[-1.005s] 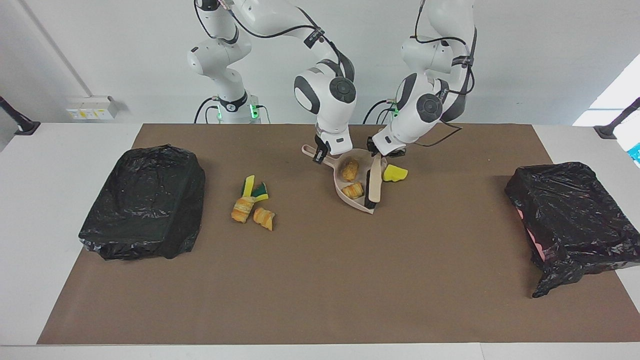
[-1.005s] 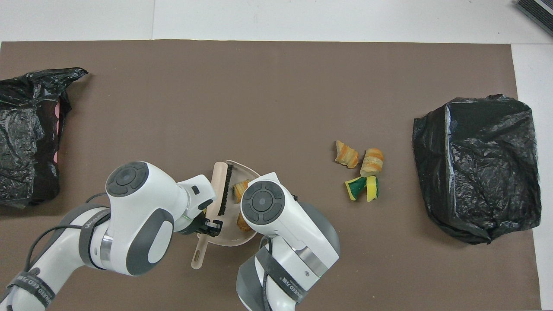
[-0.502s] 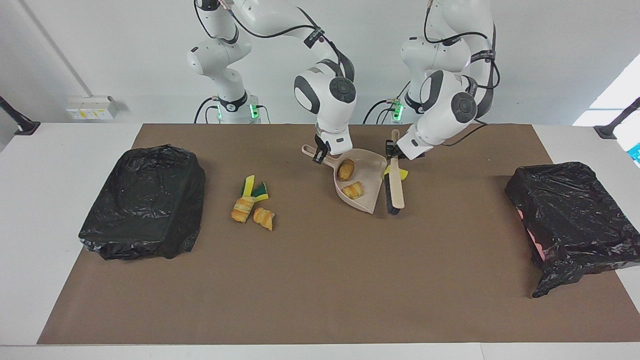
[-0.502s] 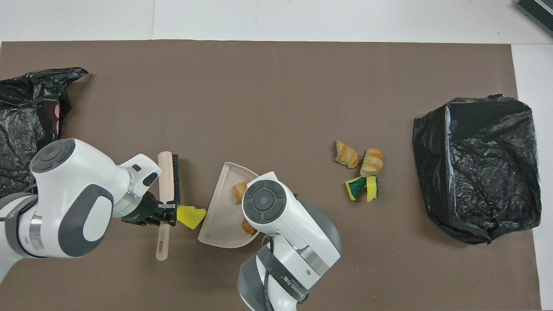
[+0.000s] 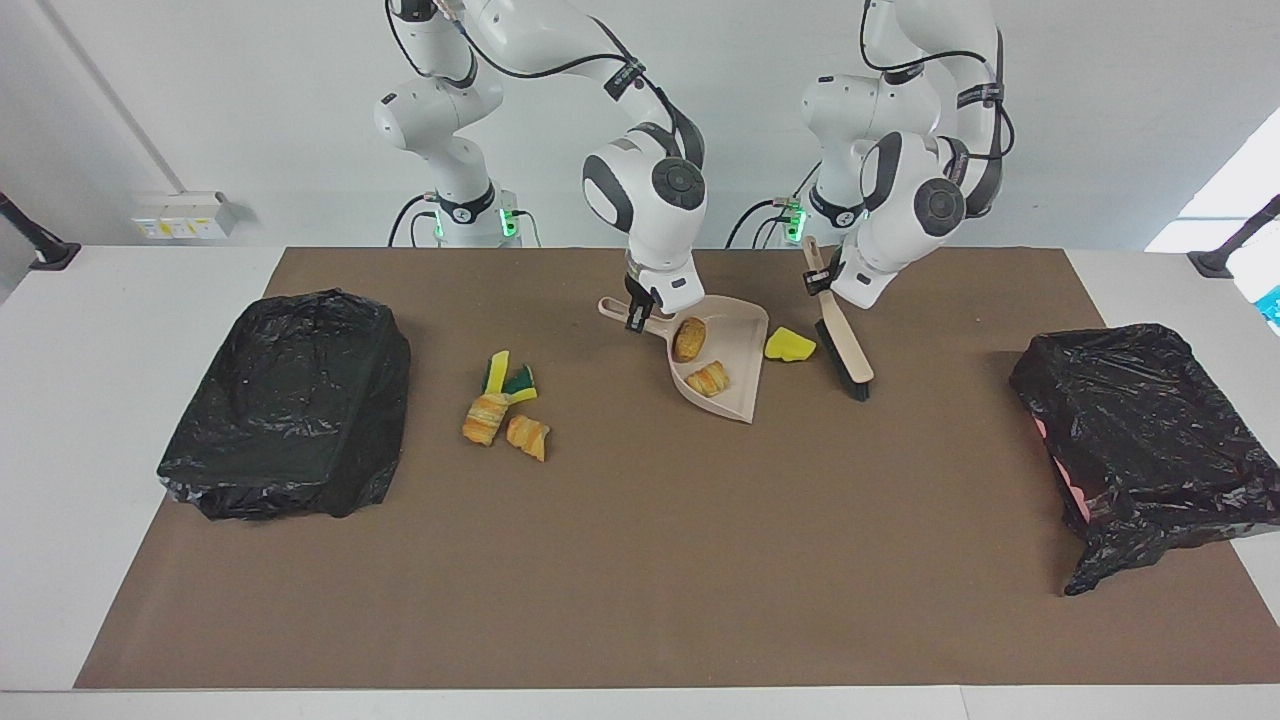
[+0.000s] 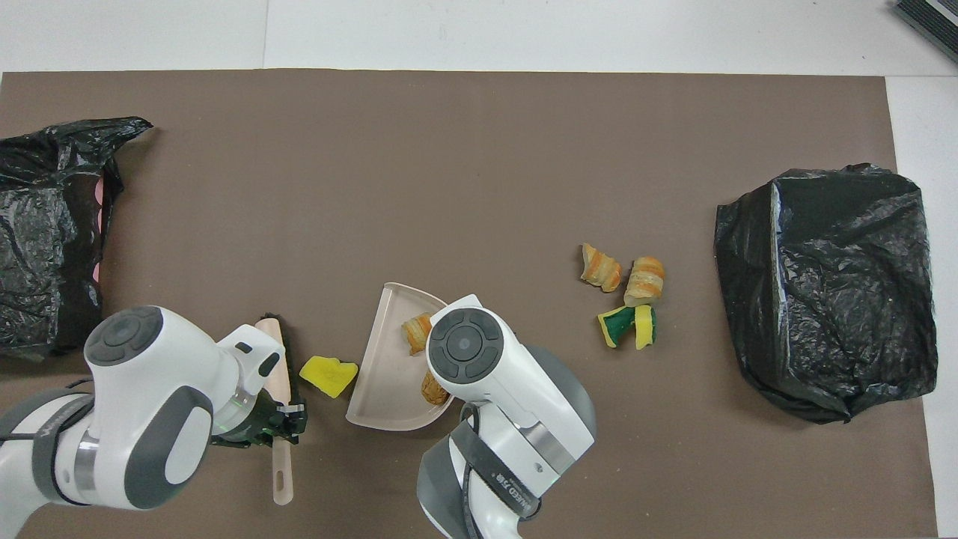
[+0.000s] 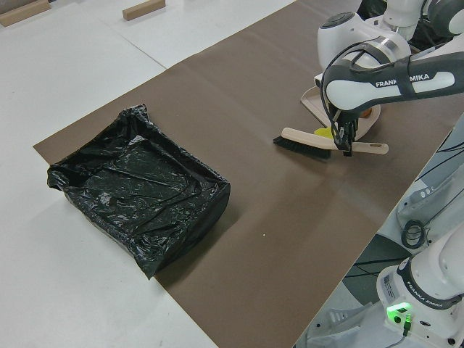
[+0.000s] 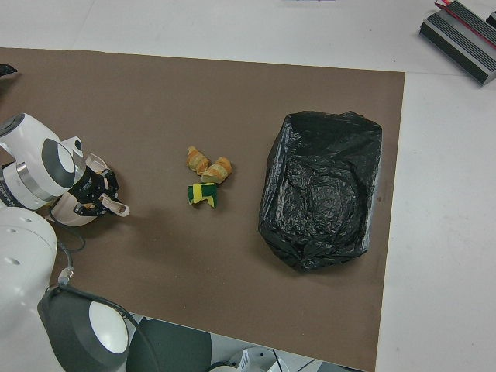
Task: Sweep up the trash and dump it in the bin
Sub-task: 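Sweep the bread and sponge into the dustpan with the left gripper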
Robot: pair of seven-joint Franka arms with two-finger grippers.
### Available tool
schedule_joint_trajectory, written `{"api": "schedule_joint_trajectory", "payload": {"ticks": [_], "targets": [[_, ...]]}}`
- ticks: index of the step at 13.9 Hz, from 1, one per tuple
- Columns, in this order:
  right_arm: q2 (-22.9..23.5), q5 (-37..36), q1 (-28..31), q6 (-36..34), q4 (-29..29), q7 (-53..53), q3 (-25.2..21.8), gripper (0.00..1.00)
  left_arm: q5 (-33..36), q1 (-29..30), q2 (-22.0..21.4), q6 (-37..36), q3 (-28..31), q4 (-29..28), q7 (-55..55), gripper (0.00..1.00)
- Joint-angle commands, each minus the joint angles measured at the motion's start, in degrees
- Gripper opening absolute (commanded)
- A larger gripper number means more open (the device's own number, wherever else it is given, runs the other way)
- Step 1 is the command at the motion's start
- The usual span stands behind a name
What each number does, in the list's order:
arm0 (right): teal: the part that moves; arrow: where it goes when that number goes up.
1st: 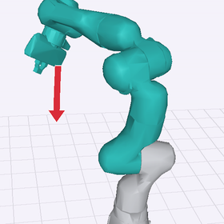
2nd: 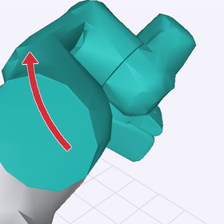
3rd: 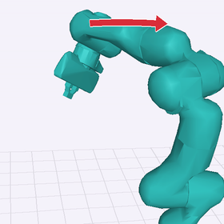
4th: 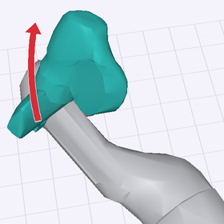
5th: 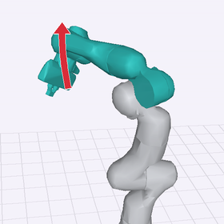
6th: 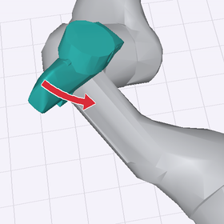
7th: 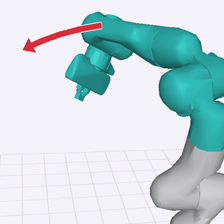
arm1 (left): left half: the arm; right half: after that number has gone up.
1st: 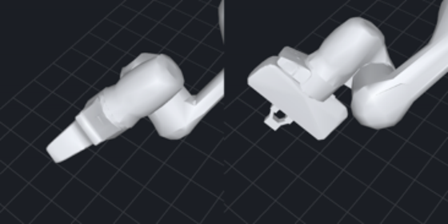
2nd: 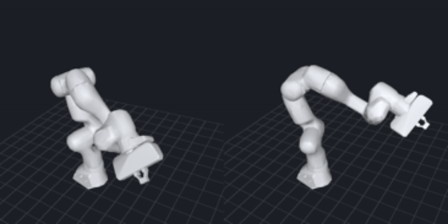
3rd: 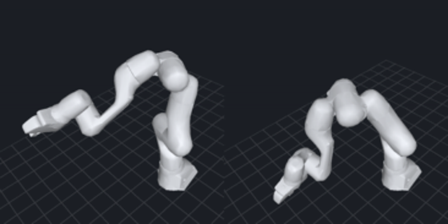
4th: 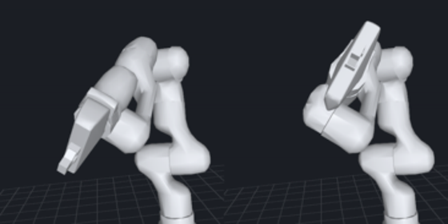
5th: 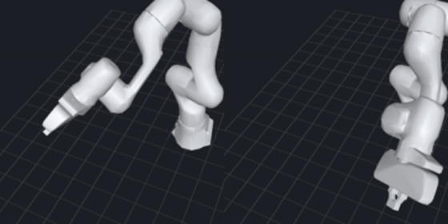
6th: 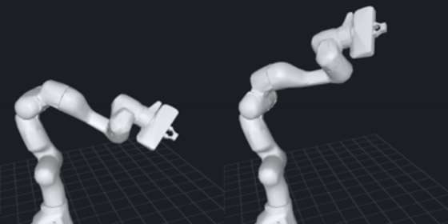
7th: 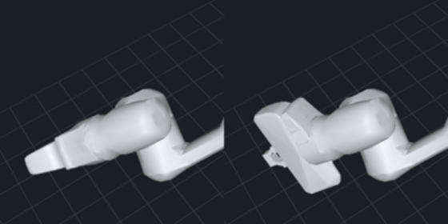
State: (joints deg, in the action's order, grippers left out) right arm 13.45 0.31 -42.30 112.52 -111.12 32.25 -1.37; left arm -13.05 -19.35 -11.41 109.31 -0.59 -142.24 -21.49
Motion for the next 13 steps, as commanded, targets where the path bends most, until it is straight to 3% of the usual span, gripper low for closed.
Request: {"api": "schedule_joint_trajectory", "payload": {"ticks": [1,3,5,10,13], "targets": [[-1.4,-0.8,0.6,0.9,-1.9,1.8,0.5,0.0,0.0,-8.6,1.2,5.5,0.3,-1.5,-0.7,0.0],[-1.5,-0.8,0.6,0.9,-1.9,1.8,0.4,0.0,-3.1,-13.1,2.6,9.4,0.3,-0.8,1.4,0.0],[-1.4,-0.8,0.6,0.9,-1.9,1.8,0.4,0.0,-6.5,-13.5,4.5,11.2,0.3,1.4,4.4,0.0],[-1.5,-0.9,0.6,0.9,-1.9,1.8,0.4,0.0,-6.7,-13.3,8.2,10.6,0.2,7.1,4.2,0.0],[-1.5,-0.9,0.6,0.9,-1.9,1.8,0.4,0.0,-9.5,-13.3,8.3,9.5,0.2,9.5,3.7,0.0]]}}
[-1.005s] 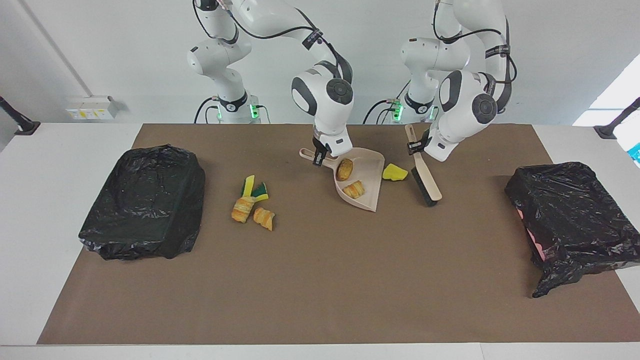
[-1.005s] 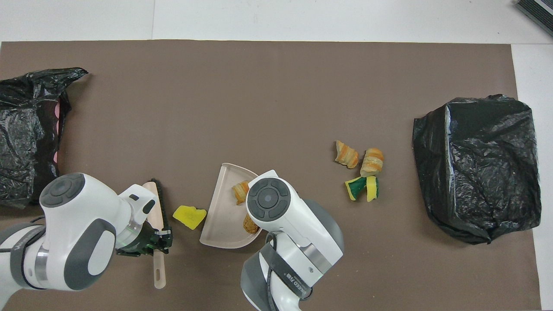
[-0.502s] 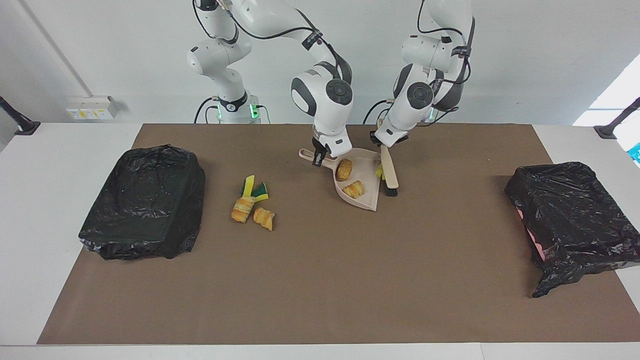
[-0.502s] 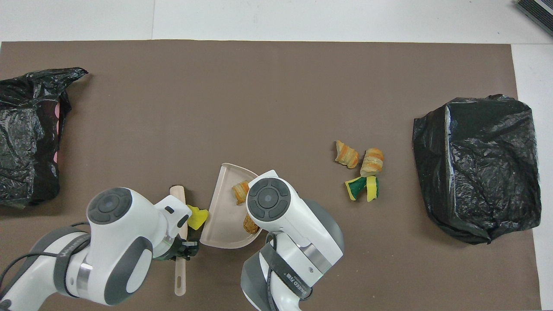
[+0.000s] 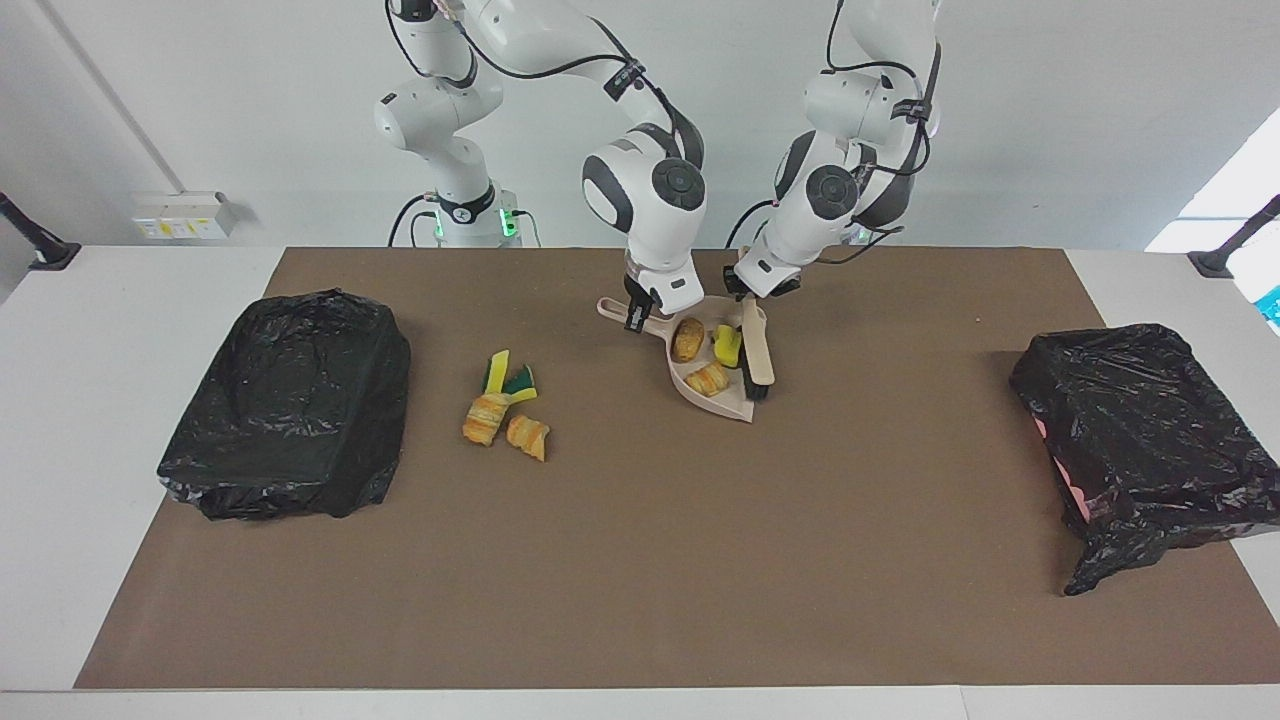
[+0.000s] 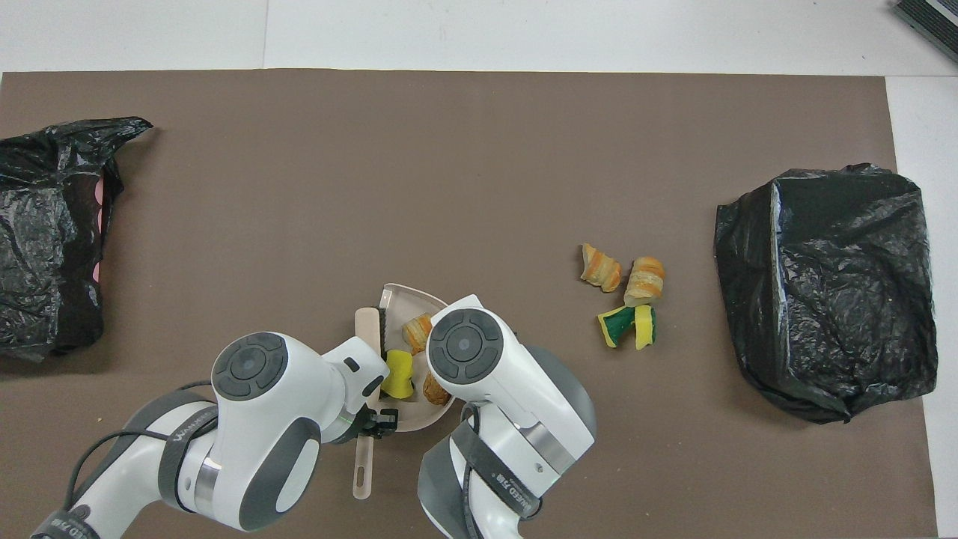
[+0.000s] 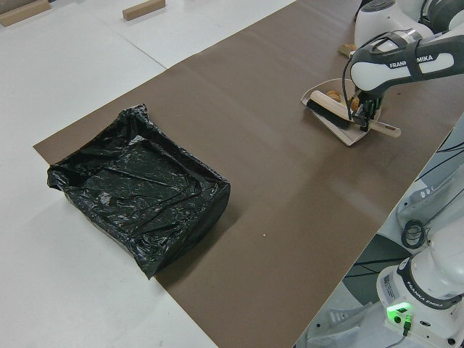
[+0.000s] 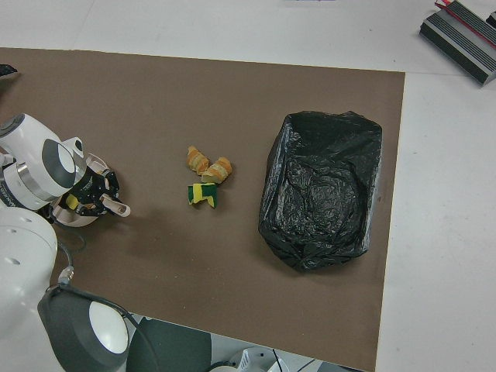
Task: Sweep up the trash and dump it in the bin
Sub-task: 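Sweep the bread and sponge into the dustpan with the left gripper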
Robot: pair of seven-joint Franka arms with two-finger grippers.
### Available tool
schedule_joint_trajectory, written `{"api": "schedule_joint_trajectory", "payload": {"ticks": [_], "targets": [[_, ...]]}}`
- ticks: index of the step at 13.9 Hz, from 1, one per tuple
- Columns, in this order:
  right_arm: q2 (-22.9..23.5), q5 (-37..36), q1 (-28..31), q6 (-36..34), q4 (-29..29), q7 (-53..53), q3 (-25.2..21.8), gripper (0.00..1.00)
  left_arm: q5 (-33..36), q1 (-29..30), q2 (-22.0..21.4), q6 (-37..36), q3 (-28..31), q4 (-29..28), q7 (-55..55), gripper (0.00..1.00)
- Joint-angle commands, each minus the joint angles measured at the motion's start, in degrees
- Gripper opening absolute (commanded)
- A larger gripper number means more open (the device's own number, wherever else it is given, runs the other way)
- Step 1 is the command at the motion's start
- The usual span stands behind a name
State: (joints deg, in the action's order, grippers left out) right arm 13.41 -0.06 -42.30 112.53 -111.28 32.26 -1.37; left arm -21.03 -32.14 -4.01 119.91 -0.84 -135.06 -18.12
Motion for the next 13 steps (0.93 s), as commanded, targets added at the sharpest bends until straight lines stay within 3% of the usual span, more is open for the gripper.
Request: {"api": "schedule_joint_trajectory", "payload": {"ticks": [1,9,13], "targets": [[-1.4,-0.5,0.5,0.8,-1.8,1.7,0.5,0.0,-1.5,0.0,0.7,-2.3,0.7,2.7,0.5,0.0],[-1.5,-0.5,1.0,-0.4,-1.6,0.4,0.1,0.0,7.0,7.8,1.4,-4.9,1.3,3.5,0.2,0.0],[-5.0,-0.6,3.7,-2.4,-1.5,-1.0,0.2,0.0,8.7,8.8,1.4,-4.8,1.2,3.4,-0.4,0.0]]}}
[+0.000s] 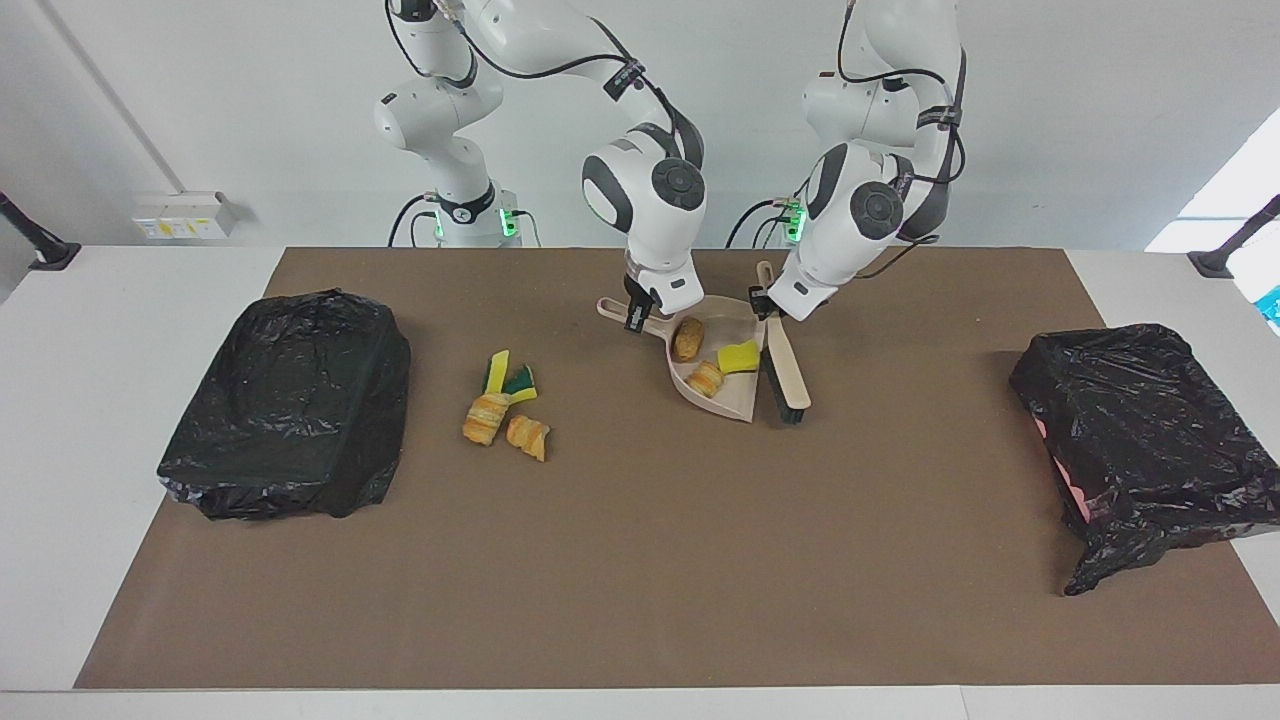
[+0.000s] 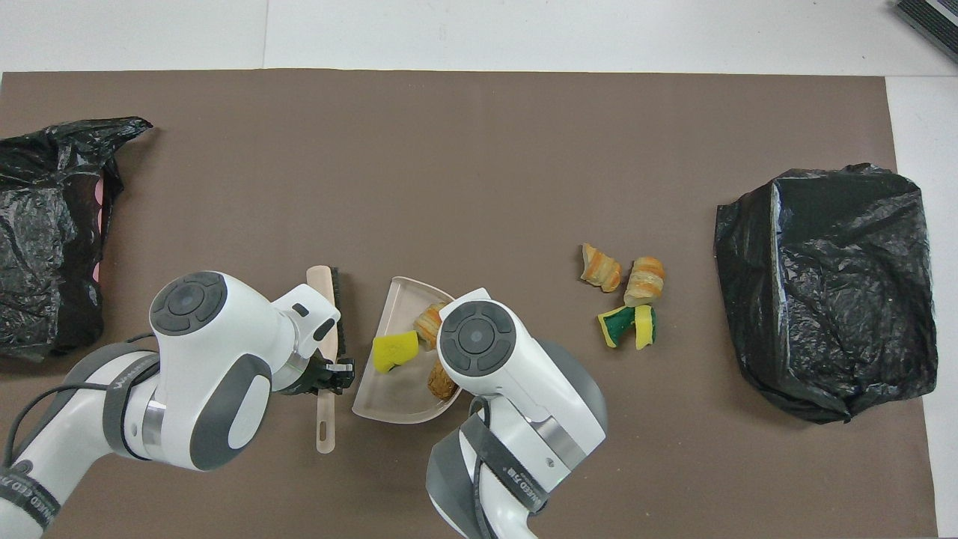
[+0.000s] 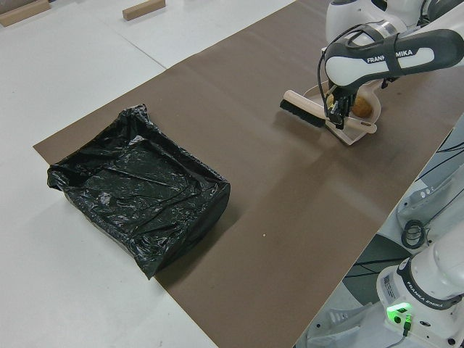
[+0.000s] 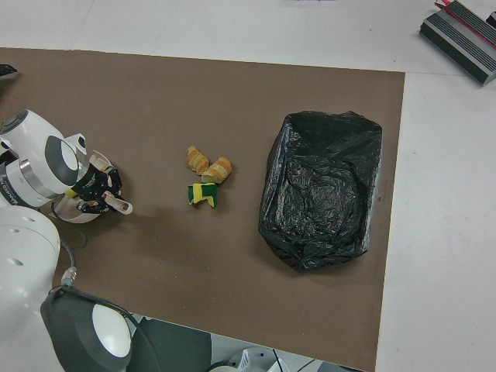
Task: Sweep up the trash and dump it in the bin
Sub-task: 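Carry the loaded dustpan over the black bag with the right gripper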
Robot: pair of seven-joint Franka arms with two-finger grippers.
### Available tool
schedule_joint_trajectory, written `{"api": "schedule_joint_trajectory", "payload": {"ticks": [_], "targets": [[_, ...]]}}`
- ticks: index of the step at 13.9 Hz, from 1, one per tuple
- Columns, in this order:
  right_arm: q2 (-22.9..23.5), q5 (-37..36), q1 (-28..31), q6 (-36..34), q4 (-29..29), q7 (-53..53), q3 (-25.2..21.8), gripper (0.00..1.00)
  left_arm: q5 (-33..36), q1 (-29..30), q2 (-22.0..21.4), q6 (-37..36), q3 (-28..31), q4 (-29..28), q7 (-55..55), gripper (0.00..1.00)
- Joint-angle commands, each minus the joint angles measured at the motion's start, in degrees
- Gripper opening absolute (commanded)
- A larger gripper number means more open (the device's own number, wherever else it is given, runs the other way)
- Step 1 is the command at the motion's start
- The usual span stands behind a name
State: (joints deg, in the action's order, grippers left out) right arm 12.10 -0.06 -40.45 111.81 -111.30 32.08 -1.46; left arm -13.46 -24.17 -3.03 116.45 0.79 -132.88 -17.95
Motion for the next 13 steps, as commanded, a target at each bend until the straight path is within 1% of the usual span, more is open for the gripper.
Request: {"api": "schedule_joint_trajectory", "payload": {"ticks": [1,4,7,8,10,13], "targets": [[-5.3,-0.6,3.0,-2.9,-1.5,-0.8,0.2,0.0,1.2,0.9,0.4,-1.2,-0.4,1.2,-0.7,0.0],[-10.1,-0.6,8.1,-6.2,-1.4,0.9,0.2,0.0,1.2,0.9,0.5,-0.4,-0.4,1.1,-1.5,0.0],[-14.3,-4.1,13.8,-9.4,-0.8,2.8,0.2,0.0,1.2,-0.1,0.1,2.2,-0.7,0.3,-3.4,0.0],[-15.9,-4.2,16.7,-10.2,-0.8,4.6,0.2,0.0,1.2,-1.1,-0.3,3.3,-1.1,-0.4,-5.8,0.0],[-18.5,-4.2,23.6,-12.6,0.3,9.6,0.2,0.0,1.2,-7.2,-0.7,4.3,-1.0,-0.5,-13.2,0.0],[-19.2,-4.2,32.9,-15.9,2.5,19.0,0.1,0.0,1.2,-13.8,-1.4,4.7,-1.2,-0.4,-19.6,0.0]]}}
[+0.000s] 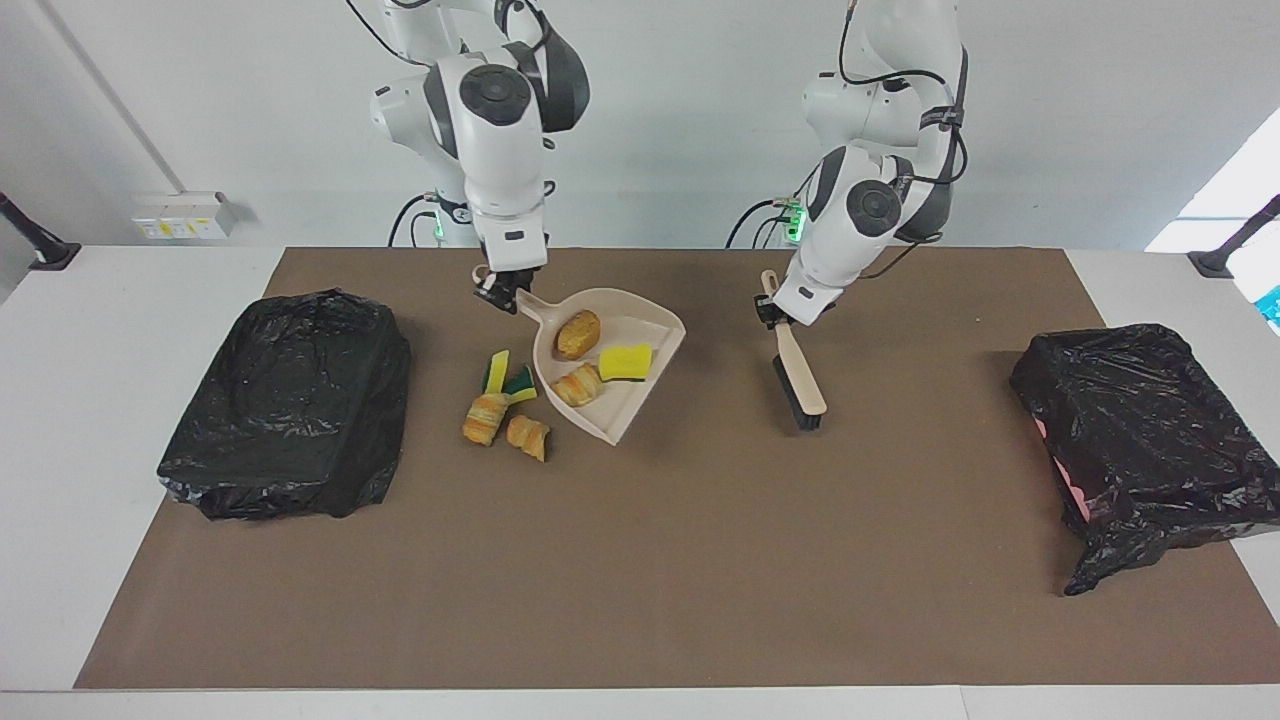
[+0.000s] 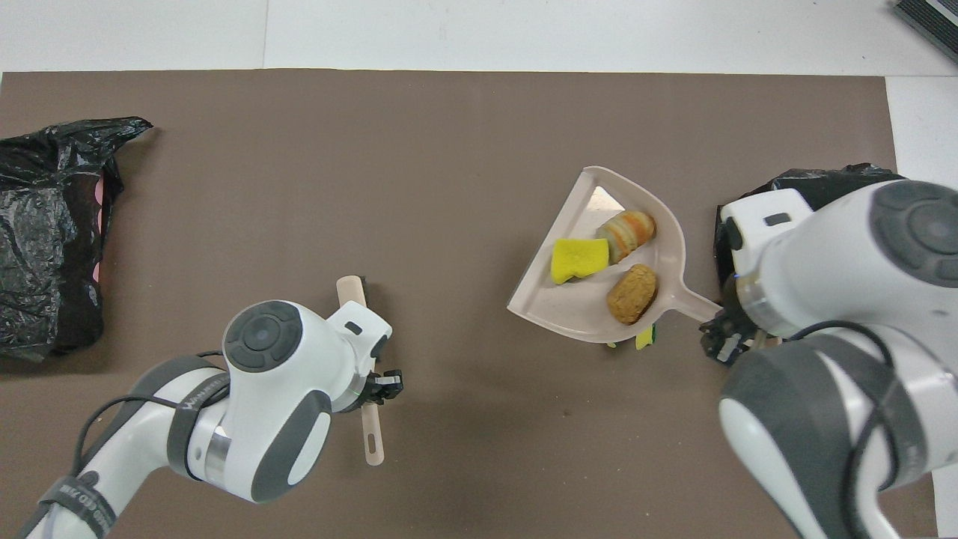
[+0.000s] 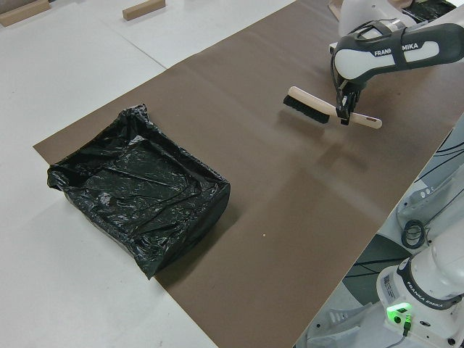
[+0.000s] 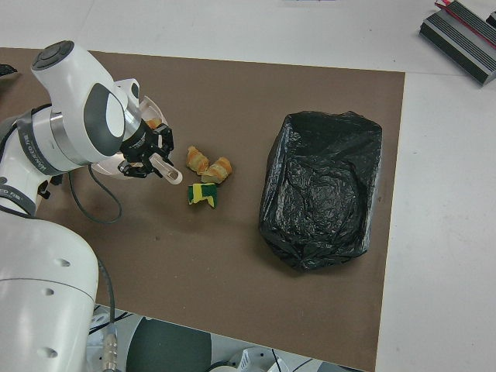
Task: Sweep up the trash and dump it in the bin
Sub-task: 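Carry the loaded dustpan over the black bag with the right gripper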
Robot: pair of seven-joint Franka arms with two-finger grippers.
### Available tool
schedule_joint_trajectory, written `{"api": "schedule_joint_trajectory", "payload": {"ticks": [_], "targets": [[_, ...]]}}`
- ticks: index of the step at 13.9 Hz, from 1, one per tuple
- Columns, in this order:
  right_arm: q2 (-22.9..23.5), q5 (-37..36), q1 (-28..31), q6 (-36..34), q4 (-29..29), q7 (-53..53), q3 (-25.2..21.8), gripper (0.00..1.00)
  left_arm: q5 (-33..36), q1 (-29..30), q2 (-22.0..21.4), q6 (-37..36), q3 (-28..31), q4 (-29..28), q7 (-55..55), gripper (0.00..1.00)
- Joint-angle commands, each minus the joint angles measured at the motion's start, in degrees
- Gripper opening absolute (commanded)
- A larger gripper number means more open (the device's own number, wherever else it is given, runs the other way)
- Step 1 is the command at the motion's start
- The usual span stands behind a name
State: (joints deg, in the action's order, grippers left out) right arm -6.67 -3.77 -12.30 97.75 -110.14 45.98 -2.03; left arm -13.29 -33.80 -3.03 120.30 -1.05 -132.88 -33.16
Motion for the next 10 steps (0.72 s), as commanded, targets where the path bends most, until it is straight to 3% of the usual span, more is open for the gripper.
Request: {"api": "schedule_joint_trajectory", "payload": {"ticks": [1,6,10], "targets": [[-0.5,-0.6,7.9,-2.0,1.5,9.6,0.5,0.0,1.0,-7.6,-1.1,0.9,0.6,-0.5,-7.6,0.0],[-0.5,-6.2,25.1,0.1,1.8,33.1,0.3,0.0,-0.5,-13.6,-1.4,2.0,0.3,-3.6,-10.2,0.0],[0.4,-13.6,33.6,10.2,1.7,46.3,0.2,0.0,-2.0,-13.9,-1.6,4.2,0.3,-5.5,-9.6,0.03]]}}
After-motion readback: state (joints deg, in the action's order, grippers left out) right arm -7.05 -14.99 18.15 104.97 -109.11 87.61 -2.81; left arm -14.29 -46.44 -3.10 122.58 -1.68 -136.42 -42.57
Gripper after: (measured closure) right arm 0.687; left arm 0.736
